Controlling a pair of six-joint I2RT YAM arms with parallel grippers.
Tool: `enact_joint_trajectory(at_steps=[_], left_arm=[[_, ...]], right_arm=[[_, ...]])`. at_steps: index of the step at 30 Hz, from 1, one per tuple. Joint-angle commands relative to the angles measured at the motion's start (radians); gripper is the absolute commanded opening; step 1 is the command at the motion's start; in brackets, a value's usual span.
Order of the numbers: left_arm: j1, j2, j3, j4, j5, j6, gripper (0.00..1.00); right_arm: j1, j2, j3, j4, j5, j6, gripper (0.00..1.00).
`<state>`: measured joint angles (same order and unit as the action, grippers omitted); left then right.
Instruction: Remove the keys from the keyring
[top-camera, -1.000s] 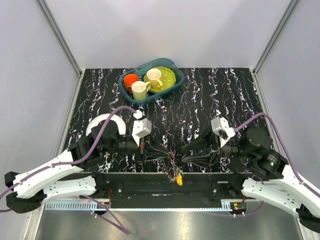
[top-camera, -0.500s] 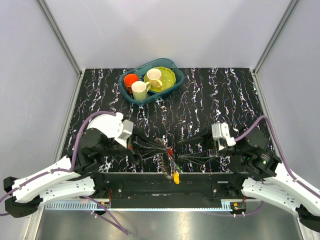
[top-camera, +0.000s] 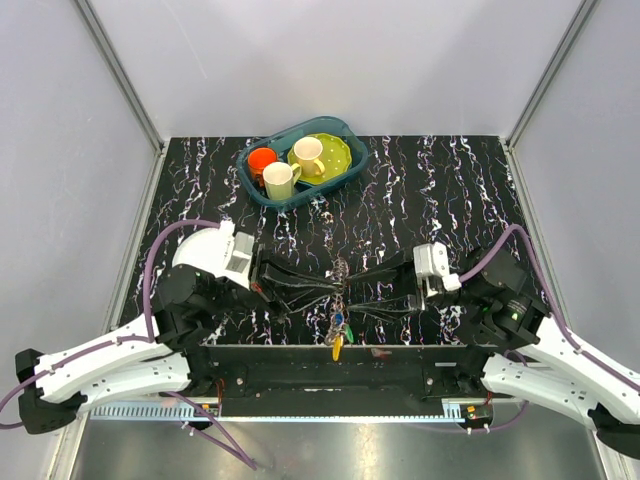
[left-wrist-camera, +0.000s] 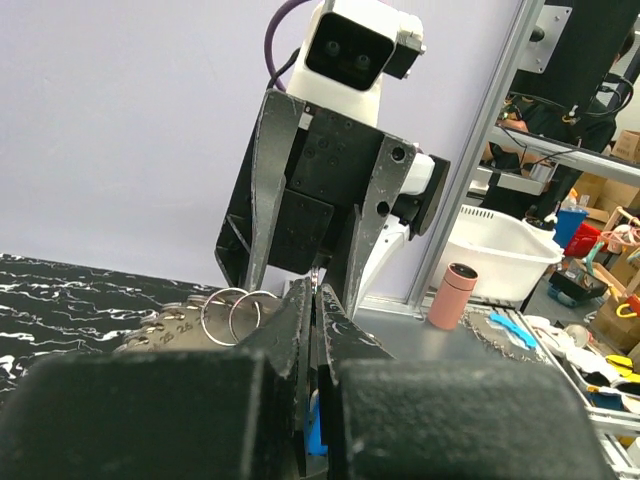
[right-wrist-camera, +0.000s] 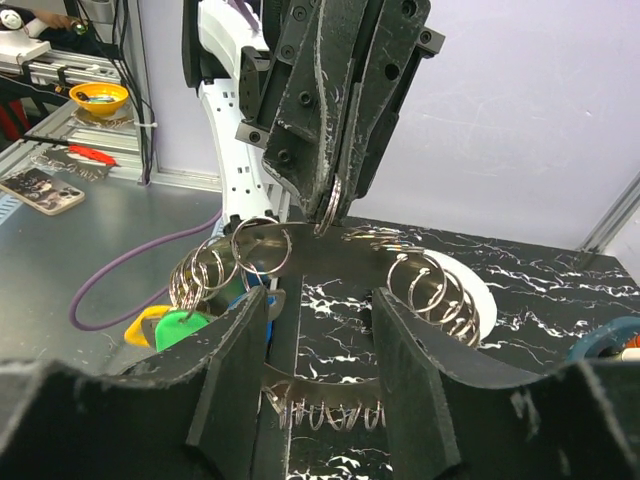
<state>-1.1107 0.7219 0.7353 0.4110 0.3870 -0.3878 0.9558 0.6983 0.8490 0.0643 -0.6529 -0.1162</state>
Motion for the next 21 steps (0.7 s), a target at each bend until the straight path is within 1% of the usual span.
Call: enact_joint_trajectory(at_steps=[1, 2, 3, 4, 5, 6, 7, 8, 9, 10, 11, 12, 13, 14, 15, 16, 17, 19, 21], left_arm=[[0.003, 0.005, 0.015, 0.163, -0.043, -0.023, 0.00], [0.003, 0.002, 0.021, 0.137, -0.049, -0.007, 0.00], [0.002, -0.002, 0.027, 0.099, -0.075, 0.051, 0.00], [0.003, -0.018, 0.033, -0.010, -0.103, 0.084, 0.00], [0.003, -0.024, 0.038, -0.058, -0.135, 0.110, 0.00], [0.003, -0.035, 0.033, -0.093, -0.184, 0.144, 0.00], [0.003, -0.053, 0.026, -0.144, -0.201, 0.151, 0.00], [0.003, -0.064, 0.012, -0.162, -0.217, 0.156, 0.00], [0.005, -0.074, 0.006, -0.184, -0.243, 0.164, 0.00], [0.006, -0.087, 0.006, -0.242, -0.255, 0.168, 0.00], [0.006, -0.091, 0.007, -0.282, -0.273, 0.174, 0.00], [0.008, -0.096, 0.015, -0.323, -0.316, 0.188, 0.00], [0.008, -0.107, 0.015, -0.395, -0.336, 0.197, 0.00], [0.006, -0.114, 0.013, -0.417, -0.353, 0.205, 0.00], [0.006, -0.119, 0.007, -0.454, -0.381, 0.219, 0.00], [0.008, -0.130, 0.003, -0.498, -0.382, 0.225, 0.00], [0.008, -0.136, 0.000, -0.517, -0.401, 0.230, 0.00], [0.006, -0.150, -0.010, -0.560, -0.436, 0.245, 0.00], [0.006, -0.159, -0.013, -0.584, -0.459, 0.259, 0.00]], right_arm=[[0.003, 0.004, 0.027, 0.062, 0.027, -0.004, 0.51], [0.003, -0.014, 0.015, 0.057, 0.054, 0.015, 0.50], [0.003, -0.026, 0.007, 0.052, 0.146, 0.029, 0.50], [0.003, -0.042, 0.001, 0.028, 0.206, 0.044, 0.50], [0.001, -0.075, -0.017, 0.019, 0.276, 0.099, 0.49], [0.003, -0.094, -0.028, 0.011, 0.423, 0.146, 0.50], [0.003, -0.111, -0.037, -0.019, 0.485, 0.182, 0.49], [0.003, -0.141, -0.054, -0.040, 0.531, 0.258, 0.48], [0.003, -0.154, -0.060, -0.056, 0.609, 0.301, 0.46], [0.003, -0.166, -0.068, -0.137, 0.648, 0.352, 0.45], [0.003, -0.181, -0.077, -0.176, 0.708, 0.471, 0.45], [0.003, -0.181, -0.083, -0.222, 0.811, 0.534, 0.45], [0.003, -0.181, -0.085, -0.336, 0.870, 0.600, 0.45], [0.003, -0.162, -0.087, -0.400, 0.925, 0.731, 0.45], [0.003, -0.145, -0.088, -0.462, 1.003, 0.786, 0.45], [0.003, -0.104, -0.091, -0.574, 1.027, 0.832, 0.45], [0.003, -0.082, -0.094, -0.624, 1.038, 0.916, 0.45], [0.003, -0.045, -0.099, -0.745, 1.046, 0.989, 0.45], [0.001, -0.010, -0.131, -0.800, 1.035, 1.076, 0.45]])
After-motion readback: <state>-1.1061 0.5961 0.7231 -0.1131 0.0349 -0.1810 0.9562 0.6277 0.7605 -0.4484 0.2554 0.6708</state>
